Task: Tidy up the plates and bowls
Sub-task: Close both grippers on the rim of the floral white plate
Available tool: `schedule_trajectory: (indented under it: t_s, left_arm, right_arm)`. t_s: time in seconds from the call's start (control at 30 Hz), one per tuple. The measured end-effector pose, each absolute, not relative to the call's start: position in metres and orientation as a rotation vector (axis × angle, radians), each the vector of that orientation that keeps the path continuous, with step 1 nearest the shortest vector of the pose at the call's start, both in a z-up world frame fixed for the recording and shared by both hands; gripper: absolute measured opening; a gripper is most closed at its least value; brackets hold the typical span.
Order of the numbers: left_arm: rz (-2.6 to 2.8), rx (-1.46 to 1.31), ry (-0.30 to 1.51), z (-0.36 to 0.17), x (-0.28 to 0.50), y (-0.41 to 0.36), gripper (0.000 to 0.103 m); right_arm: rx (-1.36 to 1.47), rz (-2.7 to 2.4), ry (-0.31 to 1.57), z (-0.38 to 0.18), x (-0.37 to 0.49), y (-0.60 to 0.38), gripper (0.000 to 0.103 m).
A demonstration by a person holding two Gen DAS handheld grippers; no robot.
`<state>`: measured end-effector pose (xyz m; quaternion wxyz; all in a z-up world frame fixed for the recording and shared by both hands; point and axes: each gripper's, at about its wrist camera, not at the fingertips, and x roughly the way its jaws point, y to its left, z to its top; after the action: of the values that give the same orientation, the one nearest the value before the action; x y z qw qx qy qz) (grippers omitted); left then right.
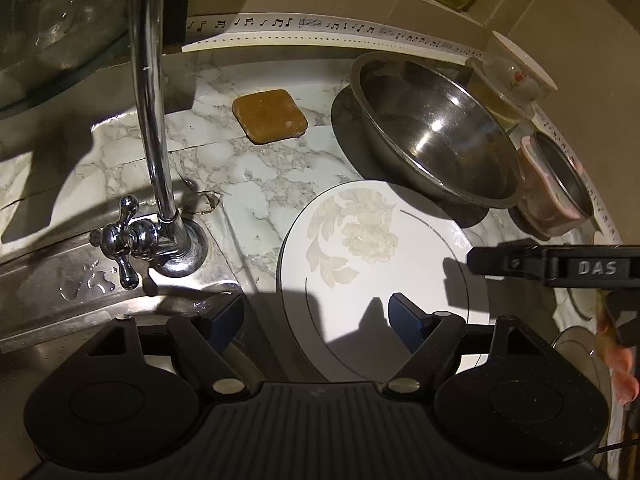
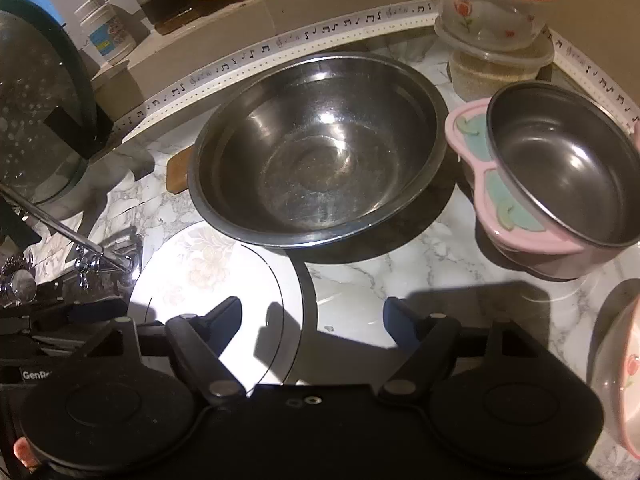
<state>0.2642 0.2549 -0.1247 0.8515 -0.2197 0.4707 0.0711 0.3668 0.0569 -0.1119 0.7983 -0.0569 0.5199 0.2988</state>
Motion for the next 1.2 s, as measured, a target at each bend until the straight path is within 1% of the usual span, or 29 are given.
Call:
schedule_trajectory:
  t_s: [0.03,0.07,0.1,0.13,0.2,0.27,0.33,0.47,0.57,0.63,0.7,0.73,0.77,0.83,0.87,0.93,1.2]
  left_arm:
    - [0.153,-0.462,0.987,-0.125,0.264,0.255,0.077]
    - [0.155,-0.462,0.986,-0.124,0.264,0.255,0.069]
    - [0.151,-0.467,0.990,-0.125,0.264,0.255,0.065]
    - [0.150,-0.473,0.994,-0.125,0.264,0.256,0.059]
    - [0.158,-0.486,0.998,-0.126,0.264,0.257,0.058]
    - [0.162,-0.493,0.998,-0.126,0.263,0.258,0.052]
    - [0.170,-0.493,0.998,-0.125,0.261,0.259,0.048]
    - [0.186,-0.515,1.000,-0.125,0.259,0.264,0.038]
    - [0.193,-0.522,0.997,-0.124,0.257,0.266,0.034]
    - [0.195,-0.520,0.994,-0.124,0.257,0.266,0.033]
    - [0.191,-0.508,0.990,-0.122,0.256,0.264,0.032]
    - [0.188,-0.505,0.986,-0.120,0.256,0.263,0.026]
    - [0.196,-0.500,0.987,-0.119,0.257,0.262,0.025]
    - [0.206,-0.502,0.988,-0.119,0.258,0.261,0.025]
    - [0.211,-0.505,0.985,-0.119,0.257,0.262,0.022]
    - [0.222,-0.511,0.982,-0.120,0.257,0.263,0.018]
    - [0.236,-0.504,0.982,-0.117,0.252,0.259,0.018]
  right_arm:
    - [-0.122,0.643,1.123,-0.113,0.368,0.058,0.073]
    - [-0.119,0.646,1.131,-0.115,0.369,0.059,0.072]
    - [-0.117,0.646,1.135,-0.116,0.370,0.059,0.070]
    - [-0.116,0.646,1.138,-0.118,0.371,0.060,0.066]
    - [-0.110,0.648,1.148,-0.120,0.372,0.061,0.061]
    - [-0.102,0.653,1.146,-0.120,0.372,0.062,0.060]
    - [-0.105,0.662,1.145,-0.120,0.372,0.063,0.055]
    - [-0.082,0.681,1.156,-0.120,0.373,0.065,0.051]
    - [-0.062,0.691,1.167,-0.121,0.372,0.066,0.043]
    - [-0.048,0.697,1.180,-0.122,0.372,0.067,0.034]
    - [-0.041,0.701,1.189,-0.123,0.371,0.068,0.030]
    - [-0.043,0.694,1.190,-0.122,0.370,0.068,0.028]
    - [-0.048,0.688,1.187,-0.122,0.369,0.069,0.027]
    - [-0.048,0.678,1.190,-0.123,0.369,0.069,0.017]
    - [-0.047,0.666,1.191,-0.123,0.369,0.069,0.014]
    - [-0.036,0.661,1.191,-0.124,0.369,0.066,0.013]
    - [-0.035,0.639,1.180,-0.120,0.362,0.063,0.013]
